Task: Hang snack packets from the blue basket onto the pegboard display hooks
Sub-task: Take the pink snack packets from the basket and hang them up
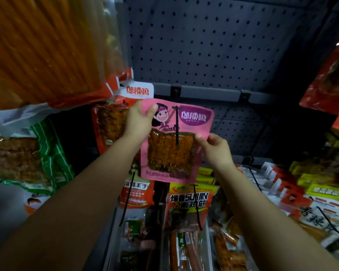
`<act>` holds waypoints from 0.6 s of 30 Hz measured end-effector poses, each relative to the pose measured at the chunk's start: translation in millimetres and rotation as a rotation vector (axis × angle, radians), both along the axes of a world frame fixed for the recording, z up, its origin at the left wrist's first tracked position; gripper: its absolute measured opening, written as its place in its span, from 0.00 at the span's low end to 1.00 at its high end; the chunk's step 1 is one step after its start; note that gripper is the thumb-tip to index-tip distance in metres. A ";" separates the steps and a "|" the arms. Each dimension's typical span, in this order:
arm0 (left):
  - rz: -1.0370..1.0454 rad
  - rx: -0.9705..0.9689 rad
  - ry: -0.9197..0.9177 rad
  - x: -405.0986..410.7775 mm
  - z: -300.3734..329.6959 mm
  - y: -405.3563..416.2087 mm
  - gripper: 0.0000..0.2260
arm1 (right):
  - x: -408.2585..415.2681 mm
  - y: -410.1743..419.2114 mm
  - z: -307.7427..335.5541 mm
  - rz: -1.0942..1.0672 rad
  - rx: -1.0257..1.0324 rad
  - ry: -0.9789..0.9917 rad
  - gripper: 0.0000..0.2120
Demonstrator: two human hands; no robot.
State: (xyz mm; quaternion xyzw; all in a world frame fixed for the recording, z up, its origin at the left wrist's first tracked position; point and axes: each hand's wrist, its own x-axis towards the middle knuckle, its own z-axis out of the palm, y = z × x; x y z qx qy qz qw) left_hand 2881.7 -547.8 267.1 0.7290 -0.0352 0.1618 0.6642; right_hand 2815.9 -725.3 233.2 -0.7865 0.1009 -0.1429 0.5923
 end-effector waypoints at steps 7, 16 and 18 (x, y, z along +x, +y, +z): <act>0.181 0.262 -0.045 33.8 6.7 2.9 0.12 | 52.4 -0.2 8.7 -0.087 0.038 0.116 0.08; 0.193 0.198 0.041 55.4 7.2 -0.3 0.10 | 79.5 -0.4 3.9 -0.103 0.099 0.107 0.09; 0.196 0.126 0.009 52.7 1.0 3.9 0.11 | 76.2 -2.0 -0.8 -0.111 0.095 0.076 0.11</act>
